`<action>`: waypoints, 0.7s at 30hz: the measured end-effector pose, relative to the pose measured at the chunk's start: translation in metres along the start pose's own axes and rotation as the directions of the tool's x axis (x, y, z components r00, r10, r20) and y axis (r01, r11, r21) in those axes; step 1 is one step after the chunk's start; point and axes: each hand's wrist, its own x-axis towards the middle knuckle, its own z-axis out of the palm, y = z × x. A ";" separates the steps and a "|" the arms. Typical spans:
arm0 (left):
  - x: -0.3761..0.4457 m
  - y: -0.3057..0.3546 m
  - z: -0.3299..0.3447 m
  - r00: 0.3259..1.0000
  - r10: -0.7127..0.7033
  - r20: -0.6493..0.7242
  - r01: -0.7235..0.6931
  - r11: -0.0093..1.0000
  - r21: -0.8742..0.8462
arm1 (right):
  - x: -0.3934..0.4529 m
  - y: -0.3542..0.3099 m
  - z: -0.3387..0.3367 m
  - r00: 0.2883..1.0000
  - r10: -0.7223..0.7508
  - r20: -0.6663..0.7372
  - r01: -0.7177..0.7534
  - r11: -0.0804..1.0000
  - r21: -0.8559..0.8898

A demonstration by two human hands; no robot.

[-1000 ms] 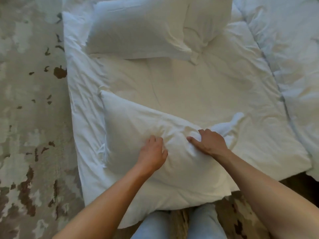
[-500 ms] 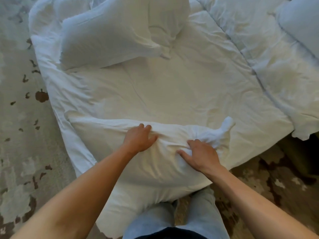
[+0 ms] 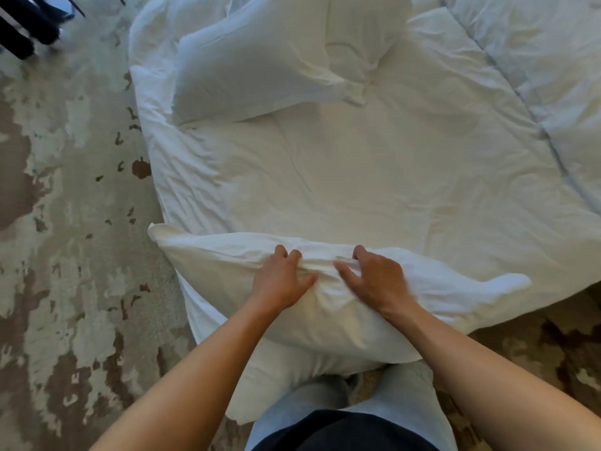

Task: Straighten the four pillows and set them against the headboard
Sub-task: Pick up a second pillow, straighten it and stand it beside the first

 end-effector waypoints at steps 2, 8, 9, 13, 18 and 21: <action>-0.001 0.005 -0.003 0.999 -0.035 -0.027 0.034 0.999 -0.011 | -0.007 0.004 -0.004 0.999 -0.050 -0.009 0.051 0.999 0.021; 0.002 0.034 -0.024 0.997 0.046 -0.058 -0.048 0.998 -0.028 | -0.011 0.009 -0.056 0.996 -0.057 -0.062 0.065 0.988 0.138; 0.003 0.040 -0.028 0.997 0.052 -0.055 -0.054 0.998 -0.037 | -0.011 0.009 -0.067 0.996 -0.065 -0.056 0.072 0.987 0.141; 0.002 0.066 -0.051 0.995 0.087 -0.046 -0.089 0.994 -0.056 | -0.016 0.008 -0.115 0.996 -0.087 -0.016 0.089 0.989 0.117; -0.005 0.114 -0.081 0.976 0.163 -0.141 -0.187 0.967 -0.174 | -0.020 0.019 -0.189 0.990 -0.073 -0.119 0.082 0.994 0.072; -0.003 0.155 -0.087 0.958 0.233 -0.169 -0.265 0.944 -0.196 | -0.018 0.044 -0.226 0.981 -0.014 -0.193 0.025 0.998 0.055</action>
